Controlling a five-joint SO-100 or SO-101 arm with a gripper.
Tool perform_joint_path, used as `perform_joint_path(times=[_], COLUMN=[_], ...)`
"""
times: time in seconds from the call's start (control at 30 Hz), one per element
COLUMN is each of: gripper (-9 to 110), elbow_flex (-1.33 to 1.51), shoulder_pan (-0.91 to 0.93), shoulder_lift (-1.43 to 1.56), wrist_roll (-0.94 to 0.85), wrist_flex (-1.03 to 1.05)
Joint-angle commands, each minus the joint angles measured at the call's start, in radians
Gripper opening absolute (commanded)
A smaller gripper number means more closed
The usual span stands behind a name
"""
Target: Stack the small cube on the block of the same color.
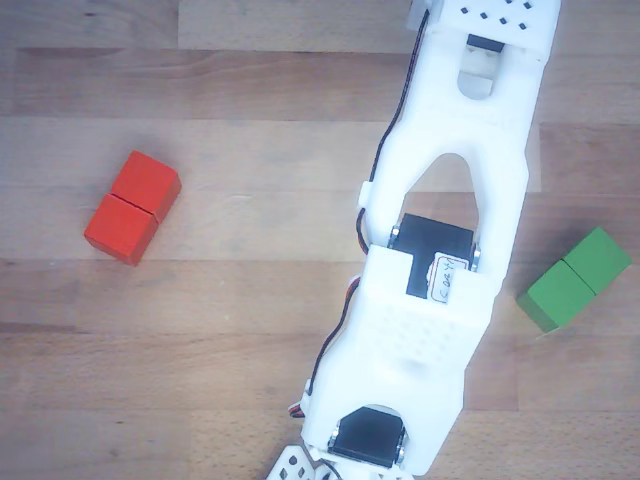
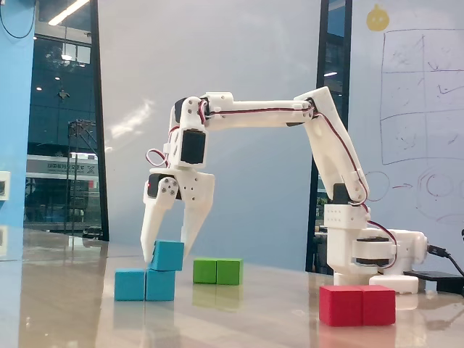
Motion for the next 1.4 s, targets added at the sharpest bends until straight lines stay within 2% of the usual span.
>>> perform_joint_path(times=[0.0, 1.13, 1.23, 1.37], gripper=[15, 16, 18, 28], elbow_flex=[-0.109, -0.098, -0.095, -0.095], shoulder_pan=[0.012, 0.009, 0.005, 0.003], shoulder_lift=[0.021, -0.011, -0.011, -0.011], wrist_roll=[-0.005, -0.006, -0.008, -0.003], wrist_flex=[0.003, -0.054, -0.017, 0.034])
